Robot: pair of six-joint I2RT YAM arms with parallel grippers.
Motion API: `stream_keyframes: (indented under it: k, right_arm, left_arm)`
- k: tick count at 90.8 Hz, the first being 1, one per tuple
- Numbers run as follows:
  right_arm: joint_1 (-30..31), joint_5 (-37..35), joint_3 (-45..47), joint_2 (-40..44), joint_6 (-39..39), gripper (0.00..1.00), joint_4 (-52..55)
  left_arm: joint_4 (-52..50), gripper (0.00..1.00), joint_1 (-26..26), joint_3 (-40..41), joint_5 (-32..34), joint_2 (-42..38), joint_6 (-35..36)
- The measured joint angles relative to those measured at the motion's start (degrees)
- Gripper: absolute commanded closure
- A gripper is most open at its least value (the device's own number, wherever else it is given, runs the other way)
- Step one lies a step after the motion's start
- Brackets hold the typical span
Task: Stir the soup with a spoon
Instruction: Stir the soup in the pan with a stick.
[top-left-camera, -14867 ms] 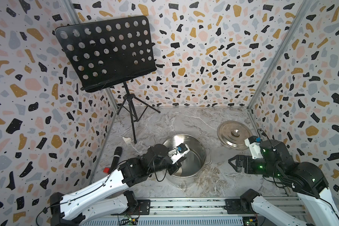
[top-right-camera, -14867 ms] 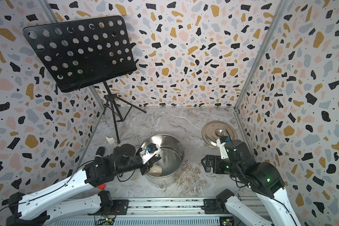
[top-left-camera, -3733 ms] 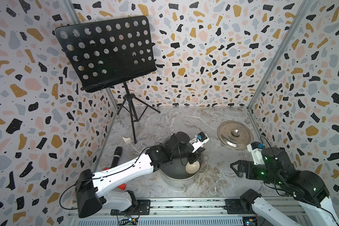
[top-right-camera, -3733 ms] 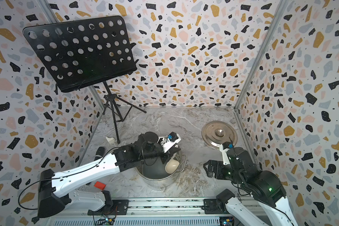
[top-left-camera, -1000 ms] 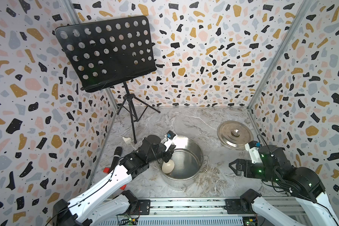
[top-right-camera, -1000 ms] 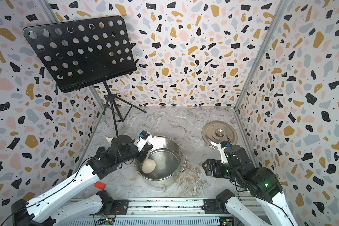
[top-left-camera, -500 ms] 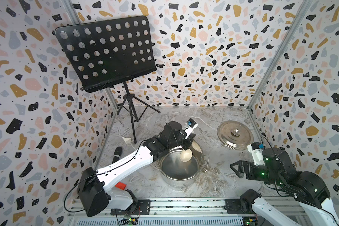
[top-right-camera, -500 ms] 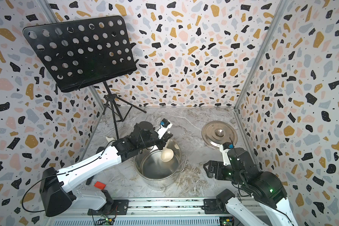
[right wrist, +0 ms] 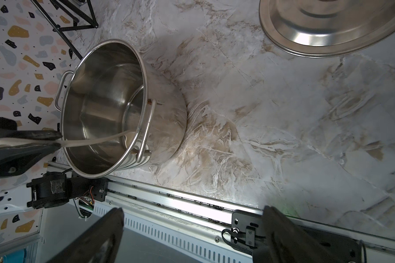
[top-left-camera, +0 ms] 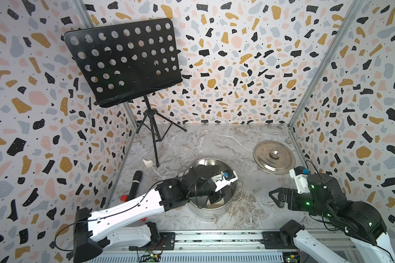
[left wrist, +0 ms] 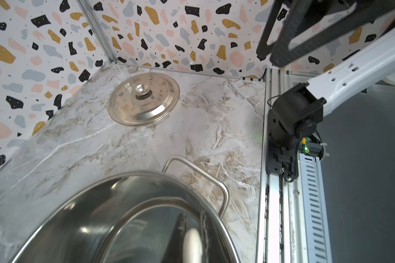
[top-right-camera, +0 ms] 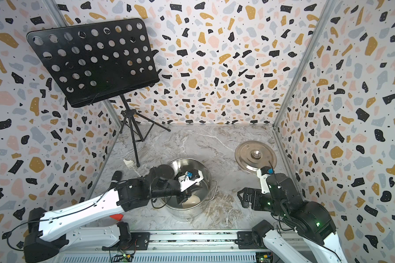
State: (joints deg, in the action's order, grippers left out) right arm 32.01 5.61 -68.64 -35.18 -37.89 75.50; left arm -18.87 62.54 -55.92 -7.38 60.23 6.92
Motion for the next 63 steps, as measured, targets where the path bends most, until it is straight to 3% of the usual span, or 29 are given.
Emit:
stream_keyframes:
  k: [19,35,52,63]
  right_arm:
    - [0.0,0.0,0.0,-0.1,0.0,0.00,0.0]
    - [0.0,0.0,-0.1,-0.7,0.0,0.00,0.0]
    - [0.0,0.1,-0.4,-1.6,0.4,0.00,0.0]
    - [0.0,0.2,-0.7,-1.6,0.6,0.00,0.0]
  left_arm:
    - [-5.0,1.00,-1.6,6.8,4.3,-11.3,-0.2]
    - [-2.9,1.00,-10.7,10.3,4.9,-15.6,-2.8]
    - [2.7,1.00,-20.2,11.0,4.4,-11.8,-6.2]
    - [6.2,1.00,-22.4,8.7,3.4,-4.5,-7.0]
